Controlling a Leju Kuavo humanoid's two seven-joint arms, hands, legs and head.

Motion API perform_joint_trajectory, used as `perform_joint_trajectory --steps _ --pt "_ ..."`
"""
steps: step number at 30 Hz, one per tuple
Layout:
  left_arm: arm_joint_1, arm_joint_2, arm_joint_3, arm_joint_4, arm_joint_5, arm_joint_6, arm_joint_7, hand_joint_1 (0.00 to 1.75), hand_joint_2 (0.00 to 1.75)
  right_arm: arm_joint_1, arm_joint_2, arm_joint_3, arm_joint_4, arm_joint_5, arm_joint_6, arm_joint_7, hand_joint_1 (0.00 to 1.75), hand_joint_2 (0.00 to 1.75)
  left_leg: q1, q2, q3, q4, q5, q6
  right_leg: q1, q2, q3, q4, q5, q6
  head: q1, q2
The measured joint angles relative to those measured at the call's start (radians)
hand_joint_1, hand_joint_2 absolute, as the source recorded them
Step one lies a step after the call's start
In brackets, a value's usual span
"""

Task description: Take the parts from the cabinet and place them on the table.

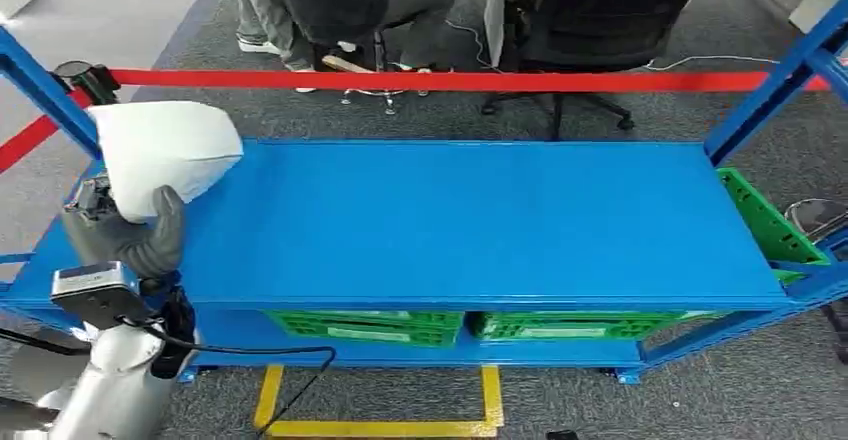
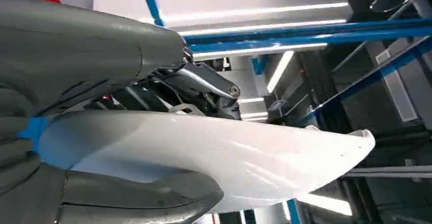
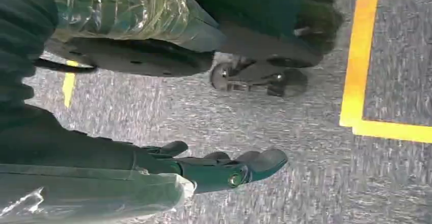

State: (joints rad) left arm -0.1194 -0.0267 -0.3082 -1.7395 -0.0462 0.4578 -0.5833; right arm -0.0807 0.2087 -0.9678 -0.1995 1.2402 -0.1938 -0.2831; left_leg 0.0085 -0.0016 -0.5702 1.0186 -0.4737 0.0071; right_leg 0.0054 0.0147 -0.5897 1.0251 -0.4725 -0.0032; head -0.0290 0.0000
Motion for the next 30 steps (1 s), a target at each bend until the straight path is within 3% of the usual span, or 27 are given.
perform_joint_trajectory --steps 2,3,4,6,7,8,11,12,13,14,16,17,18,19,21,22,23,26,27,28,29,30 --pt "0.002 0.0 -0.003 0.0 -0.005 0.004 -0.002 1.75 1.75 0.0 0.0 0.0 0.0 0.0 0.003 0.002 0.0 1.75 -0.003 -0.001 -0.007 0.004 0.001 -0.004 -0.003 -0.003 -0.004 -0.003 0.005 0.008 0.001 0.0" --pt "-0.001 -0.001 -0.004 0.0 -0.011 0.009 -0.007 1.75 1.75 0.001 -0.003 0.0 0.0 0.002 0.009 0.003 0.0 1.75 0.006 0.003 -0.007 -0.01 0.017 0.01 -0.005 -0.005 -0.031 0.044 -0.041 0.027 0.009 0.0" --pt "0.011 -0.001 -0.005 -0.001 -0.014 0.008 -0.014 1.75 1.75 0.002 -0.006 0.0 0.0 0.004 0.011 0.005 0.0 1.75 0.004 0.006 -0.02 -0.009 0.025 0.012 -0.011 -0.007 -0.095 0.243 -0.115 0.04 0.01 0.0" --pt "0.011 -0.002 -0.005 -0.001 -0.014 0.006 -0.016 1.75 1.75 0.001 -0.006 0.0 0.0 0.005 0.011 0.005 0.0 1.75 0.004 0.006 -0.019 -0.008 0.028 0.009 -0.011 -0.007 0.013 0.057 -0.034 0.034 0.011 0.0" --pt "0.011 -0.002 -0.005 -0.003 -0.013 0.006 -0.016 1.75 1.75 -0.001 -0.006 0.0 0.0 0.005 0.011 0.005 0.0 1.75 0.004 0.006 -0.019 -0.008 0.03 0.005 -0.01 -0.008 0.042 -0.006 -0.038 0.03 0.01 0.0" --pt "0.011 -0.001 -0.005 -0.005 -0.013 0.006 -0.017 1.75 1.75 -0.003 -0.006 0.0 0.0 0.005 0.011 0.006 0.0 1.75 -0.004 0.005 -0.026 -0.003 0.031 -0.001 -0.007 -0.007 0.058 -0.022 -0.039 0.026 0.01 0.0" --pt "0.017 -0.002 -0.005 -0.006 -0.011 0.006 -0.021 1.75 1.75 0.002 -0.007 0.0 0.0 0.006 0.011 0.009 0.0 1.75 0.0 0.005 -0.029 -0.007 0.044 -0.019 -0.004 -0.004 0.047 -0.014 -0.031 0.015 0.009 0.0" --pt "0.019 -0.002 -0.005 -0.009 -0.01 0.006 -0.022 1.75 1.75 0.002 -0.007 0.0 0.0 0.006 0.011 0.011 0.0 1.75 0.001 0.004 -0.032 -0.003 0.036 -0.023 -0.012 -0.007 0.047 -0.024 -0.021 0.003 0.01 0.0" --pt "0.021 -0.002 -0.006 -0.012 -0.009 0.006 -0.022 1.75 1.75 0.001 -0.007 0.0 0.0 0.006 0.011 0.011 0.0 1.75 0.002 0.004 -0.038 0.015 0.011 -0.028 -0.012 -0.008 0.045 -0.024 -0.017 -0.003 0.007 0.0" --pt "0.02 -0.002 -0.006 -0.014 -0.009 0.006 -0.023 1.75 1.75 0.0 -0.007 0.0 0.0 0.006 0.011 0.011 0.0 1.75 0.002 0.004 -0.056 0.064 -0.03 -0.032 -0.012 -0.009 0.04 -0.024 -0.014 -0.008 0.003 0.0" --pt "0.024 -0.002 -0.006 -0.014 -0.009 0.006 -0.026 1.75 1.75 -0.001 -0.007 0.0 0.0 0.006 0.012 0.011 0.0 1.75 0.004 0.004 -0.115 0.221 -0.115 -0.039 -0.01 -0.011 0.03 -0.023 -0.008 -0.013 0.002 0.0" --pt "0.028 -0.002 -0.006 -0.014 -0.009 0.006 -0.027 1.75 1.75 0.0 -0.007 0.0 0.0 0.006 0.011 0.011 0.0 1.75 0.004 0.004 -0.139 0.288 -0.141 -0.04 -0.009 -0.011 0.024 -0.023 -0.004 -0.013 0.002 0.0" --pt "0.031 -0.002 -0.006 -0.014 -0.009 0.006 -0.028 1.75 1.75 0.001 -0.007 0.0 0.0 0.006 0.011 0.011 0.0 1.75 0.004 0.004 -0.138 0.303 -0.139 -0.04 -0.009 -0.011 0.018 -0.021 0.0 -0.013 0.002 0.0" --pt "0.031 -0.002 -0.006 -0.014 -0.009 0.006 -0.028 1.75 1.75 0.002 -0.007 0.0 0.0 0.006 0.011 0.011 0.0 1.75 0.004 0.004 -0.118 0.276 -0.117 -0.039 -0.009 -0.011 0.013 -0.02 0.002 -0.011 0.002 0.0" --pt "0.031 -0.002 -0.006 -0.014 -0.009 0.006 -0.028 1.75 1.75 0.001 -0.007 0.0 0.0 0.006 0.011 0.011 0.0 1.75 0.003 0.004 -0.02 0.114 -0.039 -0.031 -0.008 -0.01 0.009 -0.016 0.006 -0.007 0.002 0.0" --pt "0.03 -0.002 -0.006 -0.015 -0.009 0.006 -0.029 1.75 1.75 0.001 -0.007 0.0 0.0 0.006 0.011 0.011 0.0 1.75 0.002 0.004 0.029 0.034 -0.014 -0.025 -0.008 -0.009 0.009 -0.015 0.008 -0.004 0.002 0.0" --pt "0.03 -0.001 -0.006 -0.017 -0.009 0.006 -0.03 1.75 1.75 0.0 -0.007 0.0 0.0 0.006 0.011 0.011 0.0 1.75 -0.002 0.003 0.044 0.001 -0.027 -0.022 -0.001 -0.009 0.005 -0.011 0.009 0.001 0.002 0.0" --pt "0.036 -0.002 -0.006 -0.02 -0.009 0.006 -0.031 1.75 1.75 0.0 -0.007 0.0 0.0 0.006 0.011 0.011 0.0 1.75 -0.006 0.002 0.034 -0.007 -0.023 -0.009 -0.004 -0.012 -0.006 -0.013 0.022 0.019 0.002 0.0" --pt "0.037 -0.002 -0.006 -0.02 -0.009 0.006 -0.031 1.75 1.75 0.001 -0.007 0.0 0.0 0.006 0.011 0.011 0.0 1.75 -0.003 0.003 0.032 -0.013 -0.014 0.001 -0.003 -0.012 -0.008 -0.013 0.026 0.027 0.003 0.0" --pt "0.035 -0.003 -0.006 -0.021 -0.009 0.006 -0.031 1.75 1.75 0.001 -0.007 0.0 0.0 0.006 0.011 0.011 0.0 1.75 0.002 0.006 0.029 -0.018 -0.007 0.009 -0.006 -0.009 -0.018 -0.001 0.008 0.031 0.001 0.0" --pt "0.034 -0.003 -0.006 -0.021 -0.009 0.006 -0.032 1.75 1.75 0.001 -0.007 0.0 0.0 0.006 0.011 0.012 0.0 1.75 0.002 0.007 0.023 -0.018 -0.002 0.017 -0.006 -0.011 -0.036 0.037 -0.037 0.035 0.009 0.0" --pt "0.036 -0.005 -0.005 -0.022 -0.009 0.006 -0.032 1.75 1.75 0.002 -0.007 0.0 0.0 0.006 0.011 0.012 0.0 1.75 0.001 0.007 0.015 -0.018 0.003 0.021 -0.008 -0.011 -0.061 0.111 -0.087 0.038 0.011 0.0"
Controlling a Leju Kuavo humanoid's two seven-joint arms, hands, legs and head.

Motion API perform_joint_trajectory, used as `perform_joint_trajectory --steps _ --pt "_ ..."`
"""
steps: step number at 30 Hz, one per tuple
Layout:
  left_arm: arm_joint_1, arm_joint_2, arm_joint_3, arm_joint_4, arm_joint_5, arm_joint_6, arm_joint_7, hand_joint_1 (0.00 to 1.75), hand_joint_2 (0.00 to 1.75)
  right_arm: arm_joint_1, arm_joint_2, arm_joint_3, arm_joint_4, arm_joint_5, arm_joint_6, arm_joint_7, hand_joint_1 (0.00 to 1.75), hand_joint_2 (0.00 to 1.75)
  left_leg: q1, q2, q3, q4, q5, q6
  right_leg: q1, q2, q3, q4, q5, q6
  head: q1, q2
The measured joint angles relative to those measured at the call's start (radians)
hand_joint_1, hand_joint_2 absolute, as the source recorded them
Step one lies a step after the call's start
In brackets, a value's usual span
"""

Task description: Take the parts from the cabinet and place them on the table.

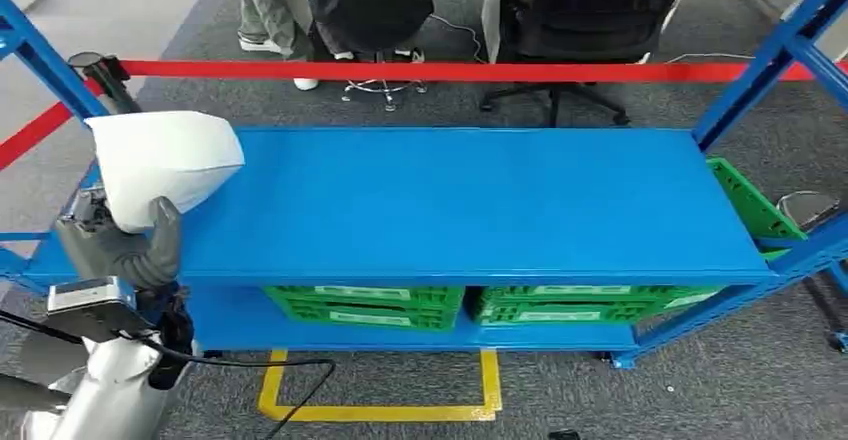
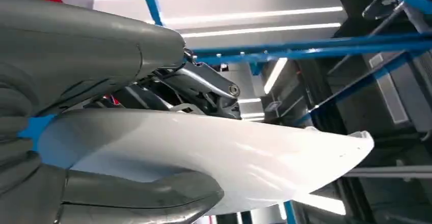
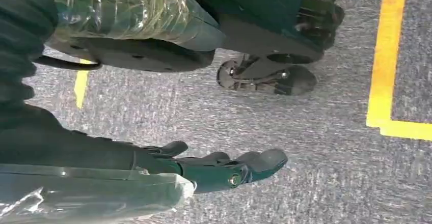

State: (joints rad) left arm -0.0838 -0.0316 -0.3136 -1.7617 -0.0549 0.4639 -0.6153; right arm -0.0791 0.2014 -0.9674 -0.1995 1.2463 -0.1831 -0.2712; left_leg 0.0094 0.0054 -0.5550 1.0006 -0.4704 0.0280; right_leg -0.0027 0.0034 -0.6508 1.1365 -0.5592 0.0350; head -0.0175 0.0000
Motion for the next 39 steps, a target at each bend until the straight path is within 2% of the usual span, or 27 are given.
perform_joint_trajectory --steps 2,3,4,5,7,8,11,12,13,14,16,17,18,20,22,23,24,28,29,30,32,33,34,35,37,38,39 --pt "0.003 0.0 0.0 0.0 0.001 0.0 0.0 1.75 1.75 0.0 0.0 0.0 0.0 0.0 0.0 0.0 0.0 1.75 -0.002 0.001 -0.017 0.001 0.011 0.001 -0.001 0.0 -0.055 0.156 -0.078 0.005 -0.001 0.0" --pt "0.005 0.0 0.0 0.0 0.002 0.0 0.0 1.75 1.75 0.0 0.0 0.0 0.0 0.0 0.0 0.0 0.0 1.75 -0.003 0.001 -0.024 0.002 0.017 0.001 -0.001 0.0 -0.06 0.188 -0.086 0.006 -0.001 0.0" --pt "0.007 0.0 0.0 0.0 0.002 0.0 0.0 1.75 1.75 0.0 0.0 0.0 0.0 0.0 0.0 0.0 0.0 1.75 -0.003 0.001 -0.03 0.002 0.022 0.0 -0.001 0.0 -0.042 0.174 -0.071 0.005 -0.001 0.0" --pt "0.007 0.0 0.0 0.0 0.003 0.0 -0.001 1.75 1.75 0.0 0.0 0.0 0.0 0.0 0.0 0.0 0.0 1.75 -0.004 0.001 -0.036 0.002 0.027 -0.002 0.0 0.0 0.004 0.108 -0.035 0.003 -0.001 0.0" --pt "0.008 0.0 0.0 0.0 0.005 0.0 -0.002 1.75 1.75 -0.002 -0.001 0.0 0.0 0.0 0.0 0.0 0.0 1.75 -0.004 0.0 -0.04 0.003 0.034 -0.008 0.0 0.0 0.13 -0.089 0.033 -0.007 -0.001 0.0" --pt "0.008 0.0 0.0 0.0 0.006 0.0 -0.002 1.75 1.75 -0.006 -0.002 0.0 0.0 -0.001 0.0 0.0 0.0 1.75 -0.006 0.0 -0.043 0.003 0.039 -0.014 0.002 0.0 0.167 -0.154 0.011 -0.009 -0.002 0.0" --pt "0.007 -0.002 0.001 0.0 0.009 0.0 -0.003 1.75 1.75 -0.004 -0.002 0.0 0.0 -0.002 -0.001 0.0 0.0 1.75 -0.005 0.001 -0.048 0.003 0.057 -0.029 0.008 0.003 0.163 -0.151 0.031 -0.014 -0.001 0.0" --pt "0.008 -0.002 0.001 0.0 0.009 0.0 -0.004 1.75 1.75 -0.004 -0.002 0.0 0.0 -0.003 -0.002 0.0 0.0 1.75 -0.006 0.0 -0.05 0.002 0.064 -0.037 0.007 0.002 0.156 -0.152 0.038 -0.025 -0.003 0.0" --pt "0.008 -0.001 0.001 0.0 0.01 0.0 -0.004 1.75 1.75 -0.004 -0.002 0.0 0.0 -0.003 -0.002 0.0 0.0 1.75 -0.004 -0.003 -0.056 0.008 0.053 -0.042 -0.003 -0.002 0.145 -0.161 0.052 -0.034 0.0 0.0" --pt "0.008 -0.002 0.001 -0.001 0.011 0.0 -0.005 1.75 1.75 -0.006 -0.003 0.0 0.0 -0.004 -0.002 0.0 0.0 1.75 -0.005 -0.004 -0.067 0.027 0.012 -0.048 -0.001 -0.002 0.142 -0.161 0.06 -0.041 -0.006 0.0" --pt "0.008 -0.002 0.002 -0.001 0.012 0.0 -0.005 1.75 1.75 -0.007 -0.003 0.0 0.0 -0.005 -0.002 0.0 0.0 1.75 -0.001 -0.004 -0.099 0.14 -0.09 -0.056 0.0 -0.004 0.119 -0.159 0.077 -0.05 -0.012 0.0" --pt "0.01 -0.001 0.001 -0.001 0.012 0.0 -0.005 1.75 1.75 -0.006 -0.003 0.0 0.0 -0.005 -0.001 0.0 0.0 1.75 0.001 -0.004 -0.124 0.24 -0.141 -0.06 0.001 -0.005 0.103 -0.157 0.088 -0.052 -0.011 0.0" --pt "0.011 -0.001 0.001 -0.001 0.012 0.0 -0.005 1.75 1.75 -0.006 -0.003 0.0 0.0 -0.005 -0.001 0.0 0.0 1.75 0.001 -0.004 -0.131 0.288 -0.154 -0.062 0.002 -0.005 0.089 -0.154 0.096 -0.051 -0.012 0.0" --pt "0.011 -0.002 0.001 -0.001 0.012 0.0 -0.005 1.75 1.75 -0.005 -0.003 0.0 0.0 -0.005 -0.001 0.0 0.0 1.75 0.002 -0.004 -0.091 0.263 -0.112 -0.062 0.002 -0.006 0.061 -0.144 0.111 -0.047 -0.012 0.0" --pt "0.01 -0.001 0.001 -0.001 0.012 0.0 -0.005 1.75 1.75 -0.006 -0.003 0.0 0.0 -0.005 -0.001 0.0 0.0 1.75 0.002 -0.004 0.014 0.111 -0.046 -0.057 0.001 -0.005 0.037 -0.132 0.122 -0.04 -0.012 0.0" --pt "0.008 -0.002 0.001 -0.001 0.012 0.0 -0.005 1.75 1.75 -0.006 -0.003 0.0 0.0 -0.005 -0.001 0.0 0.0 1.75 0.002 -0.004 0.063 0.034 -0.06 -0.053 0.001 -0.004 0.03 -0.126 0.126 -0.035 -0.012 0.0" --pt "0.008 -0.002 0.0 -0.002 0.012 0.0 -0.005 1.75 1.75 -0.006 -0.003 0.0 0.0 -0.005 -0.001 0.0 0.0 1.75 -0.001 -0.007 0.086 -0.008 -0.073 -0.049 0.007 -0.003 0.022 -0.121 0.131 -0.029 -0.012 0.0" --pt "0.011 -0.002 0.001 -0.005 0.012 0.0 -0.005 1.75 1.75 -0.004 -0.004 -0.001 0.0 -0.008 -0.002 -0.002 0.0 1.75 -0.004 -0.006 0.06 -0.006 -0.045 -0.017 0.006 -0.002 0.012 -0.13 0.165 -0.007 -0.015 0.0" --pt "0.008 -0.003 0.001 -0.005 0.012 0.0 -0.005 1.75 1.75 -0.004 -0.005 -0.002 0.0 -0.008 -0.002 -0.003 0.0 1.75 0.0 -0.001 0.044 -0.009 -0.03 -0.006 0.002 -0.002 -0.003 -0.115 0.131 -0.003 -0.016 0.0" --pt "0.01 -0.005 0.002 -0.005 0.012 0.0 -0.005 1.75 1.75 -0.004 -0.005 -0.002 0.0 -0.01 -0.002 -0.004 0.0 1.75 0.0 -0.001 0.029 -0.009 -0.02 0.003 0.001 -0.002 -0.025 -0.077 0.075 0.0 -0.009 0.0" --pt "0.014 -0.006 0.002 -0.006 0.012 0.0 -0.006 1.75 1.75 -0.004 -0.005 -0.002 0.0 -0.011 -0.002 -0.005 0.0 1.75 -0.001 -0.001 -0.002 -0.009 0.005 0.005 -0.001 -0.003 -0.059 0.071 -0.041 0.007 -0.008 0.0" --pt "0.016 -0.006 0.002 -0.006 0.012 0.0 -0.006 1.75 1.75 -0.005 -0.005 -0.002 0.0 -0.011 -0.002 -0.006 0.0 1.75 -0.002 0.0 -0.019 -0.008 0.018 0.005 -0.001 -0.003 -0.073 0.146 -0.07 0.01 -0.01 0.0" --pt "0.018 -0.006 0.002 -0.006 0.012 0.0 -0.007 1.75 1.75 -0.005 -0.005 -0.003 0.0 -0.013 -0.002 -0.008 0.0 1.75 -0.003 0.0 -0.035 -0.007 0.03 0.004 -0.001 -0.003 -0.071 0.187 -0.063 0.01 -0.008 0.0" --pt "0.021 -0.006 0.002 -0.006 0.011 0.0 -0.008 1.75 1.75 -0.005 -0.005 -0.003 0.0 -0.013 -0.002 -0.01 0.0 1.75 -0.003 0.002 -0.049 -0.006 0.04 0.003 -0.001 -0.003 -0.05 0.184 -0.032 0.01 -0.009 0.0" --pt "0.024 -0.006 0.002 -0.006 0.011 0.0 -0.01 1.75 1.75 -0.005 -0.005 -0.004 0.0 -0.015 -0.002 -0.012 0.0 1.75 -0.005 0.002 -0.076 -0.006 0.063 -0.002 -0.001 -0.003 0.05 0.07 0.042 0.002 -0.009 0.0" --pt "0.025 -0.006 0.002 -0.007 0.01 0.0 -0.011 1.75 1.75 -0.007 -0.005 -0.005 0.0 -0.017 -0.002 -0.013 0.0 1.75 -0.006 0.001 -0.085 -0.005 0.074 -0.006 0.0 -0.003 0.124 -0.027 0.043 -0.004 -0.009 0.0" --pt "0.026 -0.007 0.003 -0.009 0.01 0.0 -0.013 1.75 1.75 -0.01 -0.005 -0.005 0.0 -0.017 -0.002 -0.014 0.0 1.75 -0.01 0.0 -0.089 -0.003 0.08 -0.011 0.005 -0.003 0.196 -0.122 0.012 -0.009 -0.008 0.0"
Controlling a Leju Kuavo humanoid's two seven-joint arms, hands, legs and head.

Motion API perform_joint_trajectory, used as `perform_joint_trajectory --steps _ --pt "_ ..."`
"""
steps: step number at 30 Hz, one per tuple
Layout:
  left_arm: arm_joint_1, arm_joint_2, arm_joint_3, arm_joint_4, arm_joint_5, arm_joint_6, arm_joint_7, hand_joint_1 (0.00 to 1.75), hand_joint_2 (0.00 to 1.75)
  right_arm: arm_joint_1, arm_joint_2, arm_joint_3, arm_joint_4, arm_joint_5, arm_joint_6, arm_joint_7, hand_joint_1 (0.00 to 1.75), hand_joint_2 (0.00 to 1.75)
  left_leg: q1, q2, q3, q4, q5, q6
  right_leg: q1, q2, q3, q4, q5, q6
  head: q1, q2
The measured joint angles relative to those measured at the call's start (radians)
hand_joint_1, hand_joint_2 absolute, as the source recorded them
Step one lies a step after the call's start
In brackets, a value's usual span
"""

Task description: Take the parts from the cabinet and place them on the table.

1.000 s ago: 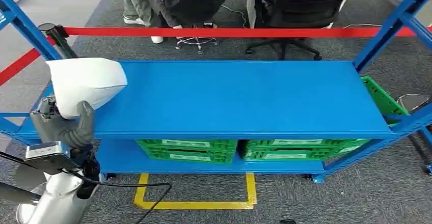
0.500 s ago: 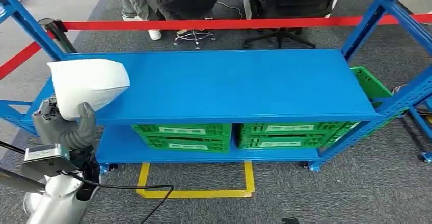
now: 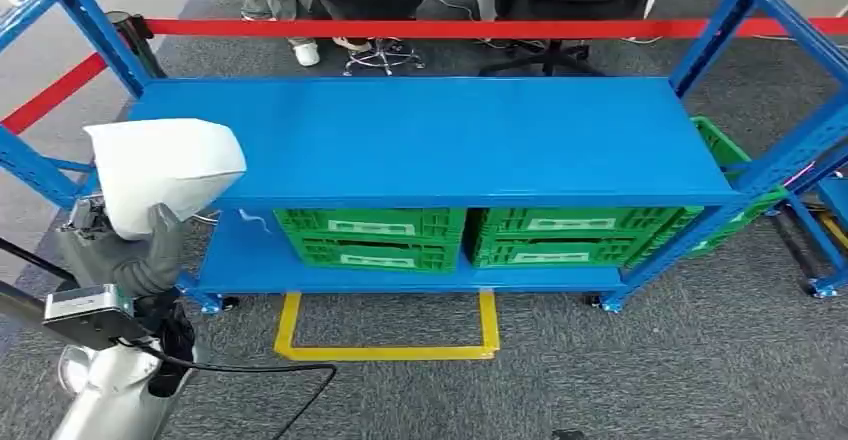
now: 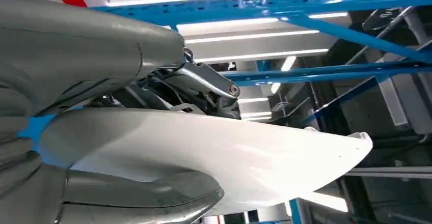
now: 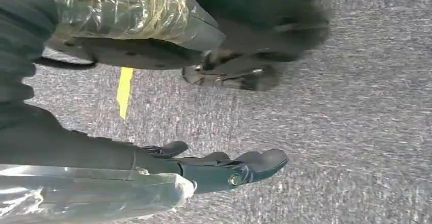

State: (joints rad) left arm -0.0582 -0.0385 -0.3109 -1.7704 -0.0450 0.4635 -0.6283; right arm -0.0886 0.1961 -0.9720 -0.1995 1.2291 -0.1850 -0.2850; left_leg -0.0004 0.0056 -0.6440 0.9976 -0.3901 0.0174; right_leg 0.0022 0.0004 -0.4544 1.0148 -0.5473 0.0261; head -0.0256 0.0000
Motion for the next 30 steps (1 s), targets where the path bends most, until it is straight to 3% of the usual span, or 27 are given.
perform_joint_trajectory --steps 1,2,4,5,6,8,9,10,11,12,13,14,15,16,18,19,20,21,22,23,24,25,26,28,29,30 --pt "0.0 0.0 0.001 -0.003 0.0 0.0 -0.002 1.75 1.75 -0.003 0.0 0.0 0.0 0.0 0.0 0.0 0.0 1.75 -0.001 0.003 -0.006 0.002 0.012 -0.006 -0.001 0.001 0.038 -0.067 -0.023 -0.002 -0.005 0.0" --pt "0.0 0.0 0.001 -0.003 -0.001 0.0 -0.004 1.75 1.75 -0.003 0.0 0.0 0.0 0.0 0.0 0.0 0.0 1.75 0.002 0.004 -0.008 -0.001 0.024 -0.012 0.003 0.002 0.016 -0.061 -0.018 -0.005 -0.005 0.0" --pt "0.002 0.0 0.001 -0.003 -0.001 0.0 -0.004 1.75 1.75 0.002 0.0 0.0 0.0 -0.003 0.0 -0.001 0.0 1.75 0.005 0.004 -0.011 -0.006 0.041 -0.026 0.006 0.002 0.004 -0.06 -0.004 -0.018 -0.005 0.0" --pt "0.004 0.0 0.001 -0.003 -0.001 0.0 -0.005 1.75 1.75 0.004 0.0 -0.001 0.001 -0.003 0.0 -0.001 0.0 1.75 0.008 -0.001 -0.017 0.001 0.026 -0.031 -0.002 -0.006 -0.005 -0.064 0.011 -0.029 -0.002 0.0" --pt "0.005 0.0 0.001 -0.003 -0.001 0.0 -0.005 1.75 1.75 0.005 0.0 -0.002 0.001 -0.004 0.0 0.0 0.0 1.75 0.008 -0.002 -0.025 0.027 -0.033 -0.039 -0.002 -0.005 -0.016 -0.064 0.023 -0.035 -0.007 0.0" --pt "0.005 0.001 0.001 -0.003 -0.001 0.0 -0.005 1.75 1.75 0.003 0.0 -0.003 0.001 -0.006 0.0 -0.001 0.0 1.75 0.011 -0.002 -0.047 0.167 -0.172 -0.048 -0.001 -0.007 -0.044 -0.063 0.047 -0.043 -0.011 0.0" --pt "0.006 0.001 0.001 -0.003 -0.001 0.0 -0.005 1.75 1.75 0.003 0.0 -0.003 0.001 -0.006 0.0 -0.003 0.0 1.75 0.011 -0.002 -0.058 0.239 -0.207 -0.05 0.0 -0.007 -0.051 -0.062 0.06 -0.044 -0.012 0.0" --pt "0.007 0.001 0.001 -0.003 -0.001 0.0 -0.005 1.75 1.75 0.003 0.0 -0.003 0.001 -0.007 0.0 -0.003 0.0 1.75 0.011 -0.002 -0.059 0.289 -0.209 -0.052 0.0 -0.008 -0.069 -0.059 0.073 -0.043 -0.013 0.0" --pt "0.007 0.001 0.001 -0.003 -0.001 0.0 -0.005 1.75 1.75 0.003 0.0 -0.004 0.001 -0.007 0.0 -0.004 0.0 1.75 0.011 -0.002 -0.047 0.301 -0.18 -0.053 0.0 -0.008 -0.089 -0.054 0.083 -0.041 -0.013 0.0" --pt "0.008 0.001 0.001 -0.003 -0.001 0.0 -0.005 1.75 1.75 0.004 0.0 -0.005 0.001 -0.008 0.0 -0.004 0.0 1.75 0.011 -0.002 -0.018 0.281 -0.138 -0.053 -0.001 -0.008 -0.11 -0.046 0.093 -0.039 -0.013 0.0" --pt "0.008 0.002 0.001 -0.003 -0.002 0.0 -0.005 1.75 1.75 0.003 0.0 -0.006 0.001 -0.008 0.0 -0.004 0.0 1.75 0.011 -0.002 0.031 0.223 -0.102 -0.05 -0.001 -0.008 -0.129 -0.037 0.1 -0.035 -0.013 0.0" --pt "0.007 0.002 0.001 -0.003 -0.004 0.0 -0.006 1.75 1.75 0.003 0.0 -0.006 0.001 -0.008 0.0 -0.004 0.0 1.75 0.011 -0.002 0.093 0.137 -0.09 -0.046 -0.001 -0.007 -0.145 -0.027 0.106 -0.031 -0.013 0.0" --pt "0.006 0.001 0.001 -0.003 -0.008 0.0 -0.006 1.75 1.75 0.002 0.0 -0.006 0.001 -0.009 0.0 -0.004 0.0 1.75 0.01 -0.003 0.149 0.052 -0.125 -0.041 0.002 -0.007 -0.156 -0.017 0.11 -0.026 -0.013 0.0" --pt "0.006 0.0 0.001 -0.005 -0.01 0.0 -0.007 1.75 1.75 0.001 0.0 -0.006 0.001 -0.009 0.0 -0.005 0.0 1.75 0.007 -0.005 0.18 -0.003 -0.145 -0.033 0.004 -0.006 -0.164 -0.01 0.113 -0.021 -0.01 0.0" --pt "0.006 0.0 0.0 -0.006 -0.012 0.0 -0.008 1.75 1.75 0.0 0.0 -0.006 0.001 -0.01 0.0 -0.006 0.0 1.75 0.005 -0.005 0.167 -0.008 -0.149 -0.025 0.003 -0.006 -0.176 -0.009 0.136 -0.01 -0.012 0.0" --pt "0.01 0.0 0.001 -0.006 -0.012 0.0 -0.008 1.75 1.75 0.002 0.0 -0.007 0.001 -0.01 0.0 -0.006 0.0 1.75 0.004 -0.005 0.16 -0.008 -0.141 -0.015 0.004 -0.006 -0.179 -0.011 0.146 -0.006 -0.01 0.0" --pt "0.012 0.0 0.001 -0.006 -0.012 0.0 -0.008 1.75 1.75 0.003 0.0 -0.008 0.001 -0.011 0.0 -0.008 0.0 1.75 0.013 0.001 0.149 -0.014 -0.127 -0.002 0.002 -0.004 -0.186 -0.006 0.137 0.0 -0.013 0.0" --pt "0.011 -0.001 0.002 -0.006 -0.012 0.0 -0.008 1.75 1.75 0.004 0.0 -0.009 0.001 -0.012 0.0 -0.008 0.0 1.75 0.012 0.002 0.137 -0.014 -0.116 0.008 0.001 -0.003 -0.204 0.014 0.094 0.005 -0.012 0.0" --pt "0.011 -0.002 0.002 -0.006 -0.012 0.0 -0.008 1.75 1.75 0.006 0.0 -0.01 0.001 -0.012 0.0 -0.008 0.0 1.75 0.012 0.002 0.124 -0.014 -0.105 0.014 0.0 -0.002 -0.221 0.063 0.031 0.009 -0.008 0.0" --pt "0.012 -0.002 0.002 -0.006 -0.012 0.0 -0.008 1.75 1.75 0.006 0.0 -0.011 0.001 -0.012 0.0 -0.009 0.0 1.75 0.011 0.002 0.108 -0.013 -0.092 0.015 -0.002 -0.002 -0.239 0.14 -0.029 0.012 -0.007 0.0" --pt "0.012 -0.002 0.002 -0.006 -0.012 0.0 -0.008 1.75 1.75 0.004 0.0 -0.013 0.001 -0.013 0.0 -0.01 0.0 1.75 0.009 0.002 0.092 -0.012 -0.08 0.016 -0.003 -0.002 -0.254 0.213 -0.07 0.016 -0.008 0.0" --pt "0.013 -0.002 0.002 -0.006 -0.012 0.0 -0.008 1.75 1.75 0.003 0.0 -0.015 0.001 -0.015 0.0 -0.014 0.0 1.75 0.008 0.002 0.075 -0.011 -0.066 0.015 -0.003 -0.002 -0.261 0.274 -0.084 0.018 -0.008 0.0" --pt "0.015 -0.002 0.002 -0.006 -0.013 0.0 -0.008 1.75 1.75 0.003 0.0 -0.015 0.001 -0.016 0.0 -0.02 0.0 1.75 0.007 0.002 0.058 -0.01 -0.053 0.014 -0.004 -0.002 -0.254 0.301 -0.062 0.018 -0.008 0.0" --pt "0.016 -0.002 0.003 -0.006 -0.015 0.0 -0.008 1.75 1.75 0.003 0.0 -0.016 0.001 -0.018 -0.001 -0.024 0.0 1.75 0.007 0.003 0.026 -0.008 -0.029 0.009 -0.004 -0.002 -0.187 0.247 0.022 0.015 -0.008 0.0" --pt "0.016 -0.002 0.003 -0.006 -0.016 0.0 -0.008 1.75 1.75 0.002 -0.001 -0.017 0.001 -0.019 -0.001 -0.025 0.0 1.75 0.007 0.003 0.012 -0.008 -0.017 0.006 -0.004 -0.002 -0.125 0.171 0.045 0.011 -0.008 0.0" --pt "0.015 -0.002 0.003 -0.006 -0.016 0.0 -0.008 1.75 1.75 -0.001 0.0 -0.017 0.0 -0.021 -0.002 -0.026 0.0 1.75 0.006 0.002 0.007 -0.005 -0.006 0.001 -0.004 -0.002 -0.046 0.069 0.026 0.005 -0.008 0.0"
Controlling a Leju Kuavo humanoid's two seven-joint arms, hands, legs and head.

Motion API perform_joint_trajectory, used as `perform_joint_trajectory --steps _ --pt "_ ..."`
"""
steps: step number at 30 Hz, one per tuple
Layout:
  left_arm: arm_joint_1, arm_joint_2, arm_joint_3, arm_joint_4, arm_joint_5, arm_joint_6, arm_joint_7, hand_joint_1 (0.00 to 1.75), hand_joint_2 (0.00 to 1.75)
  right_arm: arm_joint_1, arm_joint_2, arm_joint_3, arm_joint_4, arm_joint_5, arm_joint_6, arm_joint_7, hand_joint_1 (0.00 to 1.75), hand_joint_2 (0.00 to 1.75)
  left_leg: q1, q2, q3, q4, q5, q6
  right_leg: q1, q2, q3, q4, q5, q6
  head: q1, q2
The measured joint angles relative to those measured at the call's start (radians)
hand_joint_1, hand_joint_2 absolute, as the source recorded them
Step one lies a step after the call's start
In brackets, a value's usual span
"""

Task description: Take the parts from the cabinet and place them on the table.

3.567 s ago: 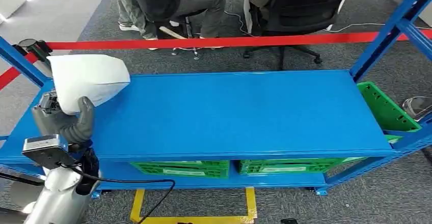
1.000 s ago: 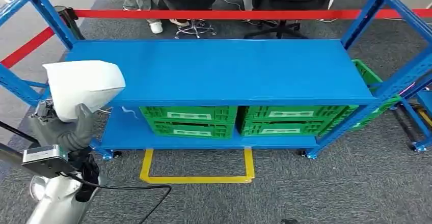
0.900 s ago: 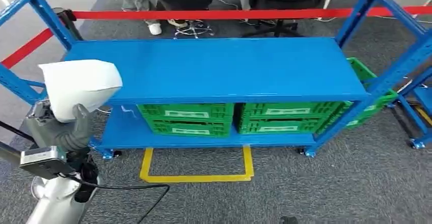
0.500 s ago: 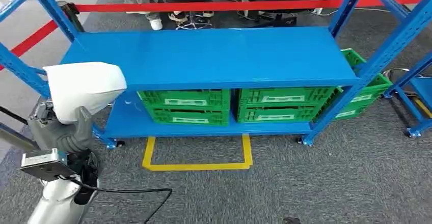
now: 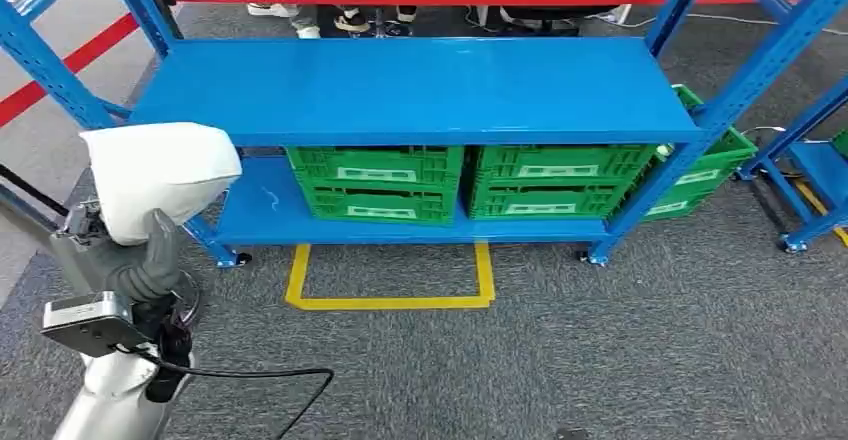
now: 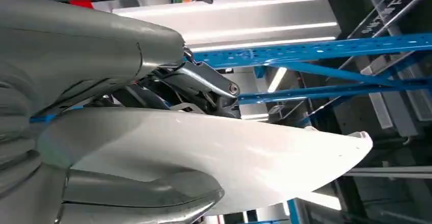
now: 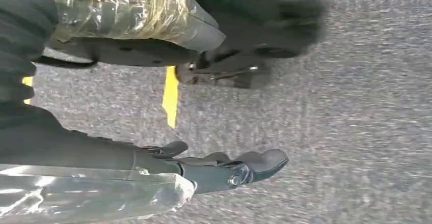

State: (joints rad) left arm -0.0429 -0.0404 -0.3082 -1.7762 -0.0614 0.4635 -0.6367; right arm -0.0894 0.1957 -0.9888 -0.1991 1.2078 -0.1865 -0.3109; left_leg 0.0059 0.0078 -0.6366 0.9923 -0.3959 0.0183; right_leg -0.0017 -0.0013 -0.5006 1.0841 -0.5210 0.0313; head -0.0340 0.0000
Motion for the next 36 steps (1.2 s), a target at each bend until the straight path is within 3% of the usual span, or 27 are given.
perform_joint_trajectory --steps 1,2,5,6,7,9,10,11,12,14,15,16,17,20,21,22,24,25,26,28,29,30,31,32,34,35,36 --pt "0.0 0.0 0.001 -0.001 0.0 0.0 0.0 1.75 1.75 -0.003 0.0 0.0 0.0 0.0 0.0 -0.001 0.0 1.75 -0.005 0.0 -0.006 0.002 0.007 -0.005 0.004 0.0 0.075 -0.095 -0.029 -0.003 0.003 0.0" --pt "0.0 0.0 0.001 -0.002 0.0 0.0 0.0 1.75 1.75 -0.009 0.0 0.0 0.0 0.0 0.0 -0.001 0.0 1.75 -0.005 0.002 -0.01 0.002 0.02 -0.011 0.004 0.001 0.082 -0.141 -0.052 -0.006 0.0 0.0" --pt "0.0 0.0 0.001 -0.002 -0.001 0.0 -0.001 1.75 1.75 -0.005 0.0 -0.001 0.0 -0.002 0.0 -0.001 0.0 1.75 -0.002 0.002 -0.02 -0.006 0.049 -0.027 0.004 0.0 0.055 -0.136 -0.024 -0.029 0.002 0.0" --pt "0.004 0.0 0.001 -0.002 -0.002 0.0 -0.002 1.75 1.75 -0.005 0.0 -0.002 0.0 -0.002 0.0 -0.001 0.0 1.75 0.001 0.0 -0.026 0.005 0.012 -0.034 0.003 -0.005 0.044 -0.135 -0.013 -0.04 0.002 0.0" --pt "0.005 0.0 0.001 -0.002 -0.001 0.0 -0.001 1.75 1.75 -0.003 0.0 -0.003 0.0 -0.003 0.0 -0.001 0.0 1.75 0.002 -0.001 -0.035 0.047 -0.059 -0.038 0.003 -0.006 0.031 -0.135 -0.001 -0.047 -0.002 0.0" --pt "0.005 0.0 0.001 -0.002 -0.001 0.0 -0.001 1.75 1.75 -0.003 0.0 -0.003 0.0 -0.003 0.0 -0.001 0.0 1.75 0.003 -0.001 -0.061 0.191 -0.181 -0.045 0.004 -0.007 0.01 -0.133 0.024 -0.052 -0.005 0.0" --pt "0.005 0.0 0.0 -0.002 -0.001 0.0 -0.001 1.75 1.75 -0.003 0.0 -0.003 0.0 -0.003 0.0 -0.001 0.0 1.75 0.003 -0.001 -0.068 0.262 -0.209 -0.047 0.005 -0.007 -0.01 -0.13 0.039 -0.052 -0.005 0.0" --pt "0.006 0.0 0.0 -0.002 -0.001 0.0 -0.001 1.75 1.75 -0.003 0.0 -0.003 0.0 -0.003 0.0 -0.002 0.0 1.75 0.003 -0.001 -0.065 0.3 -0.197 -0.047 0.006 -0.007 -0.029 -0.125 0.051 -0.051 -0.005 0.0" --pt "0.006 0.0 0.0 -0.002 -0.001 0.0 -0.001 1.75 1.75 -0.002 0.0 -0.003 0.0 -0.003 0.0 -0.005 0.0 1.75 0.003 -0.001 -0.041 0.299 -0.159 -0.045 0.006 -0.007 -0.051 -0.121 0.063 -0.049 -0.005 0.0" --pt "0.006 0.0 0.001 -0.002 -0.002 0.0 -0.002 1.75 1.75 -0.001 0.0 -0.004 0.0 -0.005 -0.003 -0.011 0.0 1.75 0.003 -0.002 0.044 0.2 -0.094 -0.037 0.007 -0.007 -0.085 -0.106 0.078 -0.044 -0.005 0.0" --pt "0.006 0.0 0.001 -0.002 -0.002 -0.001 -0.002 1.75 1.75 -0.002 0.0 -0.004 0.0 -0.006 -0.006 -0.013 0.0 1.75 0.001 -0.003 0.112 0.11 -0.096 -0.029 0.007 -0.006 -0.098 -0.098 0.085 -0.041 -0.005 0.0" --pt "0.005 0.0 0.001 -0.002 -0.002 -0.001 -0.001 1.75 1.75 -0.002 0.0 -0.004 0.0 -0.007 -0.007 -0.016 0.0 1.75 -0.004 -0.004 0.169 0.03 -0.121 -0.024 0.014 -0.005 -0.106 -0.089 0.089 -0.037 -0.006 0.0" --pt "0.003 0.0 0.0 -0.003 -0.002 -0.003 -0.002 1.75 1.75 -0.003 0.0 -0.004 0.0 -0.008 -0.009 -0.018 0.0 1.75 -0.003 -0.004 0.186 -0.01 -0.139 -0.019 0.013 -0.006 -0.113 -0.086 0.097 -0.03 -0.002 0.0" --pt "0.005 0.0 0.0 -0.002 -0.002 -0.008 -0.002 1.75 1.75 -0.005 0.0 -0.006 0.0 -0.01 -0.011 -0.018 0.0 1.75 -0.004 -0.004 0.16 -0.016 -0.131 -0.004 0.013 -0.007 -0.132 -0.087 0.12 -0.014 -0.002 0.0" --pt "0.004 0.0 0.001 -0.002 -0.002 -0.01 -0.002 1.75 1.75 -0.004 0.0 -0.006 0.0 -0.011 -0.012 -0.018 0.0 1.75 0.001 0.001 0.154 -0.02 -0.12 0.004 0.009 -0.001 -0.144 -0.073 0.098 -0.008 -0.006 0.0" --pt "0.004 -0.001 0.002 -0.002 -0.002 -0.01 -0.002 1.75 1.75 -0.003 0.0 -0.007 0.0 -0.012 -0.012 -0.018 0.0 1.75 0.001 0.001 0.145 -0.02 -0.112 0.012 0.008 -0.001 -0.158 -0.04 0.048 -0.002 -0.004 0.0" --pt "0.004 -0.001 0.002 -0.002 -0.002 -0.01 -0.001 1.75 1.75 -0.003 0.0 -0.007 0.0 -0.018 -0.011 -0.013 0.0 1.75 0.0 0.001 0.125 -0.019 -0.094 0.015 0.004 -0.001 -0.199 0.1 -0.054 0.006 0.003 0.0" --pt "0.005 -0.001 0.003 -0.002 -0.002 -0.01 -0.001 1.75 1.75 -0.003 0.0 -0.008 0.0 -0.023 -0.01 -0.013 0.0 1.75 -0.001 0.001 0.111 -0.018 -0.083 0.015 0.003 -0.001 -0.225 0.183 -0.086 0.01 0.003 0.0" --pt "0.006 -0.001 0.003 0.0 -0.002 -0.01 0.0 1.75 1.75 -0.003 0.0 -0.008 0.0 -0.027 -0.008 -0.013 0.0 1.75 -0.001 0.002 0.099 -0.017 -0.075 0.014 0.002 -0.001 -0.234 0.227 -0.082 0.011 0.004 0.0" --pt "0.008 -0.002 0.003 0.001 0.002 -0.015 0.003 1.75 1.75 -0.001 -0.001 -0.017 0.0 -0.036 -0.002 -0.013 0.0 1.75 -0.002 0.011 0.08 -0.016 -0.061 0.012 0.001 -0.001 -0.181 0.178 -0.009 0.011 0.004 0.0" --pt "0.009 -0.002 0.003 0.001 0.003 -0.015 0.003 1.75 1.75 -0.001 -0.001 -0.021 0.0 -0.039 0.0 -0.013 0.0 1.75 -0.002 0.015 0.076 -0.016 -0.056 0.01 0.001 -0.005 -0.122 0.098 0.02 0.008 0.003 0.0" --pt "0.009 -0.002 0.003 0.001 0.003 -0.015 0.003 1.75 1.75 -0.001 -0.001 -0.024 0.0 -0.039 0.001 -0.013 0.0 1.75 -0.002 0.017 0.074 -0.016 -0.053 0.006 0.002 -0.02 -0.053 -0.006 0.033 0.004 0.004 0.0" --pt "0.009 -0.003 0.003 0.001 0.003 -0.015 0.003 1.75 1.75 -0.004 -0.002 -0.024 0.0 -0.04 0.001 -0.014 0.0 1.75 -0.007 0.022 0.072 -0.015 -0.05 0.001 0.006 -0.043 0.001 -0.094 0.009 0.0 0.004 0.0" --pt "0.008 -0.003 0.004 0.001 0.003 -0.015 0.003 1.75 1.75 -0.008 -0.002 -0.025 0.0 -0.041 0.002 -0.014 0.0 1.75 -0.009 0.029 0.069 -0.013 -0.046 -0.005 0.012 -0.04 0.022 -0.122 0.006 -0.009 0.001 0.0" --pt "0.009 -0.004 0.003 0.001 0.0 -0.015 0.003 1.75 1.75 -0.006 -0.002 -0.03 0.0 -0.042 0.002 -0.015 0.0 1.75 -0.008 0.042 0.067 -0.013 -0.038 -0.015 0.011 -0.027 0.01 -0.118 0.011 -0.018 0.003 0.0" --pt "0.008 -0.006 0.003 0.001 -0.003 -0.014 0.003 1.75 1.75 -0.002 -0.002 -0.032 0.0 -0.044 0.002 -0.015 0.0 1.75 -0.008 0.048 0.068 -0.013 -0.035 -0.019 0.01 -0.022 -0.005 -0.121 0.015 -0.025 0.001 0.0" --pt "0.006 -0.006 0.003 0.001 -0.009 -0.011 0.003 1.75 1.75 0.001 -0.001 -0.032 0.0 -0.045 0.002 -0.016 0.0 1.75 -0.007 0.044 0.063 -0.007 -0.046 -0.023 0.001 -0.018 0.008 -0.129 0.025 -0.038 0.004 0.0"
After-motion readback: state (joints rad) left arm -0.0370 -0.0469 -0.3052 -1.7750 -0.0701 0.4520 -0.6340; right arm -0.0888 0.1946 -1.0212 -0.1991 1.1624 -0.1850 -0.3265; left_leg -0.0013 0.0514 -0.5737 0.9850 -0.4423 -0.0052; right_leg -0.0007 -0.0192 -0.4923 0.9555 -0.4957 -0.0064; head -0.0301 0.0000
